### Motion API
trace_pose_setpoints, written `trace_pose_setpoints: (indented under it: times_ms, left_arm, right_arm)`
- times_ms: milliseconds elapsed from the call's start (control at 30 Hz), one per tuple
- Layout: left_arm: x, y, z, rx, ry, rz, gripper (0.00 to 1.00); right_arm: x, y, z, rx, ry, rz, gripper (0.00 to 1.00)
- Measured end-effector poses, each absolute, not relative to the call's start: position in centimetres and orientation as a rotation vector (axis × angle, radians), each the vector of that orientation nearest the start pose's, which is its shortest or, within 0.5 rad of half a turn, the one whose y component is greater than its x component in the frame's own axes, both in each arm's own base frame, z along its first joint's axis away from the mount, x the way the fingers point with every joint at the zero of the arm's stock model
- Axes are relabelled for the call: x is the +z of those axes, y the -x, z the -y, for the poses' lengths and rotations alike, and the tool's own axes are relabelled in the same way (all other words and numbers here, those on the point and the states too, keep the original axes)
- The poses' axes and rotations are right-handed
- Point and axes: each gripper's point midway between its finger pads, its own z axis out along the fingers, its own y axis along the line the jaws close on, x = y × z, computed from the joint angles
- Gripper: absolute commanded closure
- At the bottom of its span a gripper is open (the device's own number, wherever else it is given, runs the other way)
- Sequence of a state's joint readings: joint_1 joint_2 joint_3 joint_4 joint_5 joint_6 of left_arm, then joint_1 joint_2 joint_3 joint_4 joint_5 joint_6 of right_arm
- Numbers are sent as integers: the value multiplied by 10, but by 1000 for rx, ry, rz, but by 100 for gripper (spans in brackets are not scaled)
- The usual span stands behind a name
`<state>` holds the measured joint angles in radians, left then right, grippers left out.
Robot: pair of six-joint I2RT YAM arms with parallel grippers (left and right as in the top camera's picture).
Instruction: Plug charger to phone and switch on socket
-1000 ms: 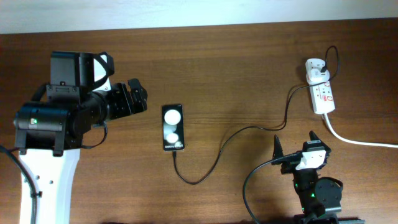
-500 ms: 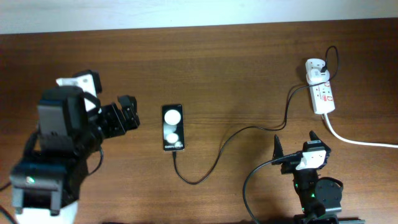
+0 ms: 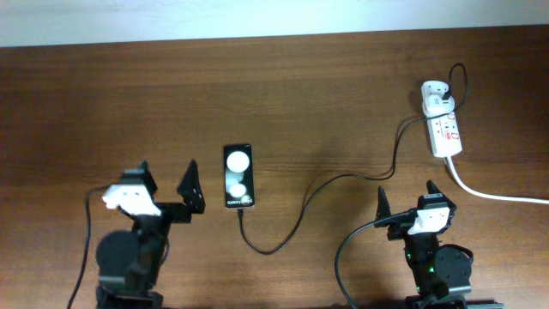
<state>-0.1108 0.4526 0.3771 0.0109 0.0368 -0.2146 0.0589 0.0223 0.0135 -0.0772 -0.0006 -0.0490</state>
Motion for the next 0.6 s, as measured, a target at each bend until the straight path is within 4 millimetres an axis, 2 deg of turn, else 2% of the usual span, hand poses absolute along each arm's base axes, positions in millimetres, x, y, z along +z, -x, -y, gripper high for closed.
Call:
trace_pose_setpoints:
  times_ms: [100, 233, 400, 600]
  left_arm:
    - [231, -267, 36, -153, -78, -1618, 1]
    - [211, -260, 33, 18, -230, -1594, 1]
    - [203, -256, 15, 159, -233, -1567, 1]
    - [188, -253, -1, 229, -195, -1565, 1]
  right_arm:
    - [156, -246, -15, 8, 90, -1654, 1]
    - [156, -246, -15, 8, 90, -1654, 1]
    - [156, -246, -15, 8, 90, -1654, 1]
    - [156, -246, -15, 8, 90, -1654, 1]
